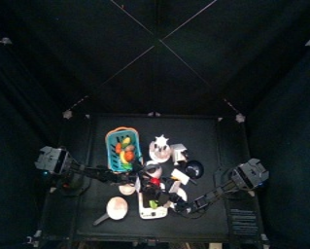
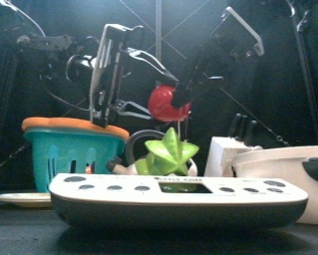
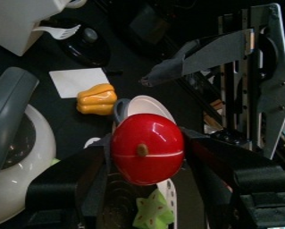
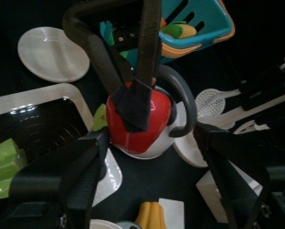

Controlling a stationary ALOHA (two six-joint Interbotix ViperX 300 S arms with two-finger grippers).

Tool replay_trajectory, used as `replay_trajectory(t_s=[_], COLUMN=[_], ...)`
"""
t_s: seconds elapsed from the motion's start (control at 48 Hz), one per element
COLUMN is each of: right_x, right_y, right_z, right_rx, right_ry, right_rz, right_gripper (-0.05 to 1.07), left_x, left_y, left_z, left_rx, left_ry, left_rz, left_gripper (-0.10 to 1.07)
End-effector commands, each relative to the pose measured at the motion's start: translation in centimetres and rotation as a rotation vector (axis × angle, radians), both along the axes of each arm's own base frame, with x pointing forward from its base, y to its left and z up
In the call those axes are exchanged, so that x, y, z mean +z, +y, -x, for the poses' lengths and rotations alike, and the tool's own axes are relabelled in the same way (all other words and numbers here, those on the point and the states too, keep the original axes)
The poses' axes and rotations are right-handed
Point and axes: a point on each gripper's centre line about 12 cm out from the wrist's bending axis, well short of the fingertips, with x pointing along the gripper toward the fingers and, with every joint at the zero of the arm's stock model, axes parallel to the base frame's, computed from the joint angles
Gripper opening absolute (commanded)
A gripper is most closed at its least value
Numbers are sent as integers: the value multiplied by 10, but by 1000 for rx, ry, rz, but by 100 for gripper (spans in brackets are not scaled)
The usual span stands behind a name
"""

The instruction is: Place apple into basket

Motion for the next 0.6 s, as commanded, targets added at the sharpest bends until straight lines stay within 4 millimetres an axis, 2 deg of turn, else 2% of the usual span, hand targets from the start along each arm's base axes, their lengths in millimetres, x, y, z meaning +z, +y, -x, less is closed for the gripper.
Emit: replay_trajectory(t_s=[0.0, 0.271, 0.583], right_x=[19, 21, 28], right_y=[2, 15, 9], right_z=[3, 13, 17], right_rx=[-5, -5, -59], right_ry=[-48, -49, -135], right_rz=[-13, 2, -11], right_gripper=[102, 102, 102], left_x=[11, 22, 63], left_y=[1, 10, 29], left_z=[0, 13, 63], left_rx=[3, 17, -7], left_ry=[-35, -58, -172], left_rz=[1, -8, -92], left_gripper=[74, 73, 73])
